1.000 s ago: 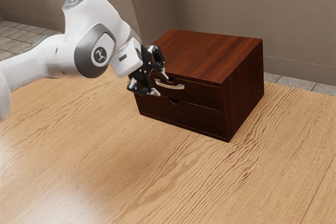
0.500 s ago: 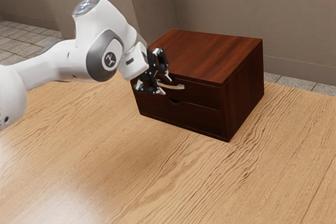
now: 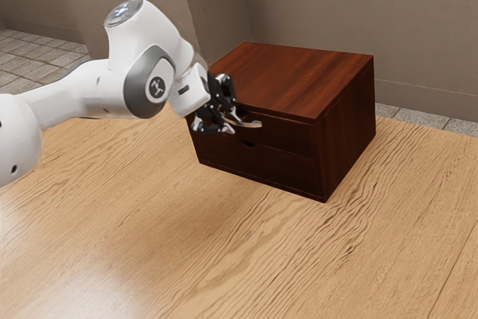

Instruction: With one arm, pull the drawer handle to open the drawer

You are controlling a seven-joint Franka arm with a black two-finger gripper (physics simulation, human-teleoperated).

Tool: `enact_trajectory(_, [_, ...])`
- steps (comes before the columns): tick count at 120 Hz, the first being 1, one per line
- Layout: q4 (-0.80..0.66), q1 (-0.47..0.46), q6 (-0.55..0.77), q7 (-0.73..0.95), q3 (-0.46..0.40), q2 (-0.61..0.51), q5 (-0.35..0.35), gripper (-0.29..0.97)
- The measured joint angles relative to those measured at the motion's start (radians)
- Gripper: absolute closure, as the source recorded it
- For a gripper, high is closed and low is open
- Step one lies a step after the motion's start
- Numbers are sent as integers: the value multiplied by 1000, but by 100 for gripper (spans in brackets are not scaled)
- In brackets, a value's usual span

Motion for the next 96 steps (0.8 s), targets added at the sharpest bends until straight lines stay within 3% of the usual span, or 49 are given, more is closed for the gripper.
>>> enact_trajectory(96, [-129,1,-2,-4,1,-99,-24,72])
